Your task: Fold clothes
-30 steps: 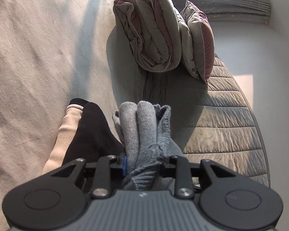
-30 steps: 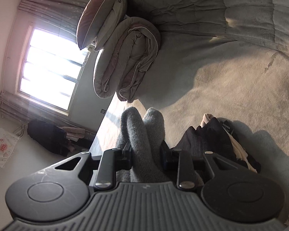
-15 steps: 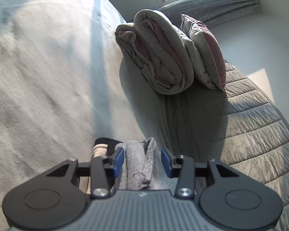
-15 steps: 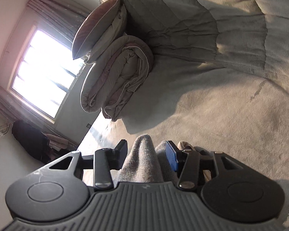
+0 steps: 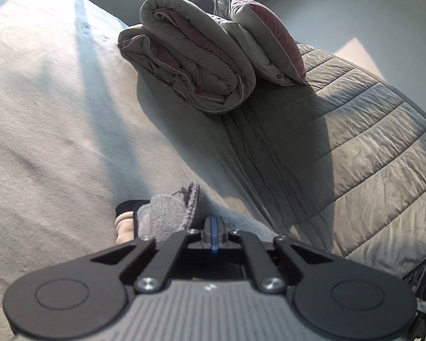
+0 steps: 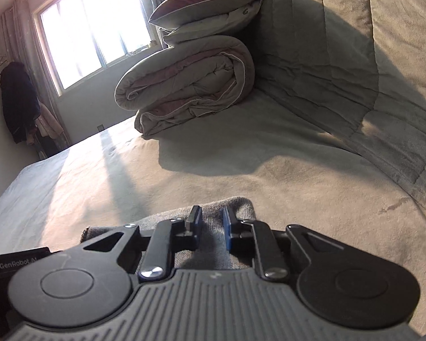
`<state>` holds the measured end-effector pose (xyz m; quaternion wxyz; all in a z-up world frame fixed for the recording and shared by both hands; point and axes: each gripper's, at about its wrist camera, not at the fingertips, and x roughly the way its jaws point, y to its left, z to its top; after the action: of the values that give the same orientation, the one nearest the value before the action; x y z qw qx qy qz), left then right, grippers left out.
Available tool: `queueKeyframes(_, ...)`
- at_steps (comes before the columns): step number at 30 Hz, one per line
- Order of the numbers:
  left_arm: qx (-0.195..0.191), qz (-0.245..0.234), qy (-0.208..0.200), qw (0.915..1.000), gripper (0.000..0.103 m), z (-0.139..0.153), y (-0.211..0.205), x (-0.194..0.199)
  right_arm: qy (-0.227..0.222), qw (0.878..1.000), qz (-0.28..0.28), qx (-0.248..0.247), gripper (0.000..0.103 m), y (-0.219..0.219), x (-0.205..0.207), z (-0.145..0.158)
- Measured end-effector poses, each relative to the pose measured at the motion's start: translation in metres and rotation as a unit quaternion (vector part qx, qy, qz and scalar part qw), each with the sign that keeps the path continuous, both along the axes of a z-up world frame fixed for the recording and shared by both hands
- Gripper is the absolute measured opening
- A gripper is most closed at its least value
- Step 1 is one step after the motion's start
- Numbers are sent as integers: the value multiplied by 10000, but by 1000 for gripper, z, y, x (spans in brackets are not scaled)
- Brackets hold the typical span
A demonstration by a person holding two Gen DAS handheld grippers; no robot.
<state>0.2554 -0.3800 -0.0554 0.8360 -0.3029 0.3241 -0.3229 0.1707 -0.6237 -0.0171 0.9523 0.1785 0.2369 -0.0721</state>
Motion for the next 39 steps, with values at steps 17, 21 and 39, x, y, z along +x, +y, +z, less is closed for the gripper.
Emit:
queueKeyframes(17,1158,104,-437,9923,68,65,39,-65,-632,9923,-212,1046,56,24,-64,57)
queueKeyframes(21,1417,305,-340,9889,79,83,77,-97,-756,9921,-239,969,67,53,-95,87)
queueKeyframes(39,3052,930,-382,9470,102,119,259,-201,-761,9970,95,143,103,247,-180,131)
